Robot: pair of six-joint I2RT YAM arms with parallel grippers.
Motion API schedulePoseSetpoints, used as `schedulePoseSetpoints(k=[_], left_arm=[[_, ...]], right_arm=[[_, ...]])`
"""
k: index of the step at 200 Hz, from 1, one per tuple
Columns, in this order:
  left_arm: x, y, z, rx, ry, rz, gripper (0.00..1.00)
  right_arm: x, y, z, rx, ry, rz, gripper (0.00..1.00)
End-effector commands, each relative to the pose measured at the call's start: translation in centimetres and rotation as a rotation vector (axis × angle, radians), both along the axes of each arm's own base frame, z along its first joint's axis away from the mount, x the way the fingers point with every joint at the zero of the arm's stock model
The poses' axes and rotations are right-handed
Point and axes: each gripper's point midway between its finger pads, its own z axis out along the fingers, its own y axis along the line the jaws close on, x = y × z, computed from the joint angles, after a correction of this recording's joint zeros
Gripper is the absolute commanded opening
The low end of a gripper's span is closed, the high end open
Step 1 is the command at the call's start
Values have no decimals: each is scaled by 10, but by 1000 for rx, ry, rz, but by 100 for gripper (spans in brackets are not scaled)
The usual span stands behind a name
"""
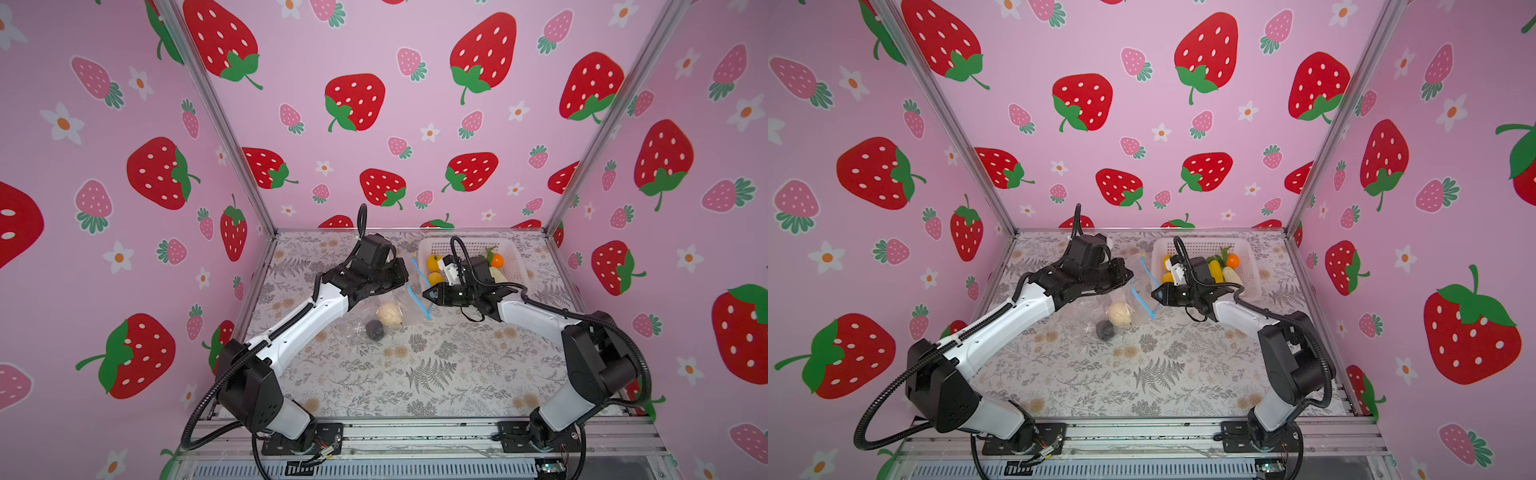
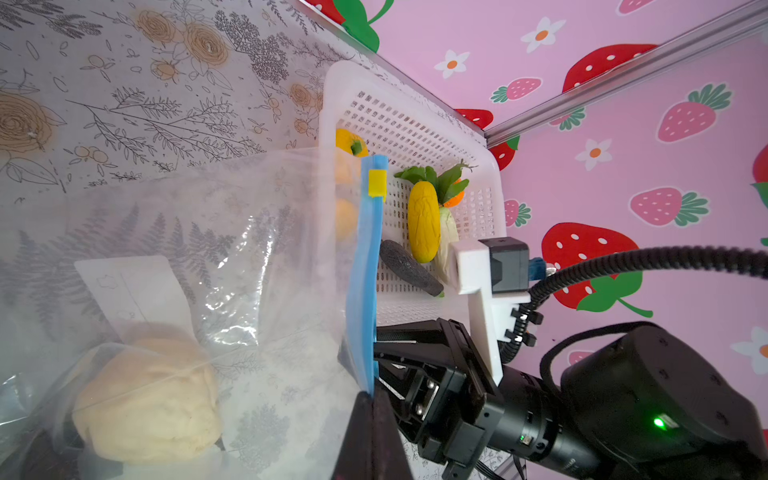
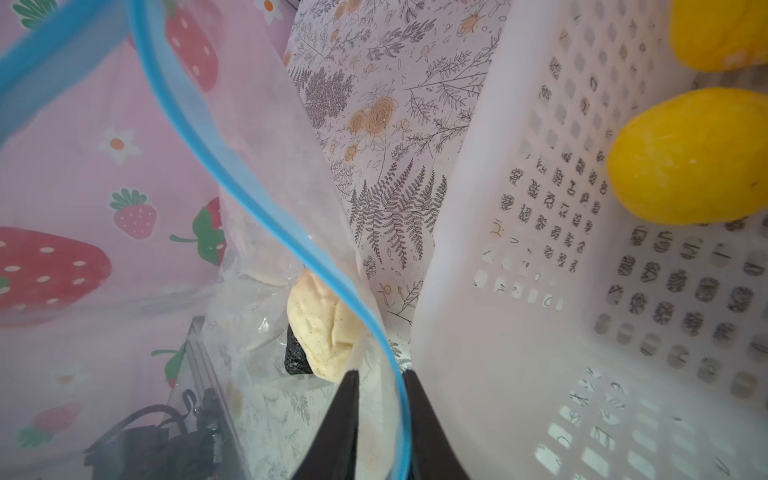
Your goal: Place the food in the zip-top bag and seal the zipper
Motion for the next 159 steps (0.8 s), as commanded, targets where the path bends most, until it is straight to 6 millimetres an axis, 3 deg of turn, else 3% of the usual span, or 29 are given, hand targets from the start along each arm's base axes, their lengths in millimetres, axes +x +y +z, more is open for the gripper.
schedulePoseSetpoints(k=[1, 48, 67, 159], left_arm=[[-3, 9, 10, 5, -20, 19, 0], [-6, 18, 18, 20, -45, 43, 0], [-8, 23, 25, 16, -65, 52, 0], [-21, 56, 65, 1, -149, 97, 0]], right_arm=[[0, 7, 21, 43, -39, 20, 19], [-3, 16, 43, 51, -76, 43, 15], [-3, 20, 52, 59, -88, 49, 10], [-16, 49, 106, 92, -165, 88, 9]])
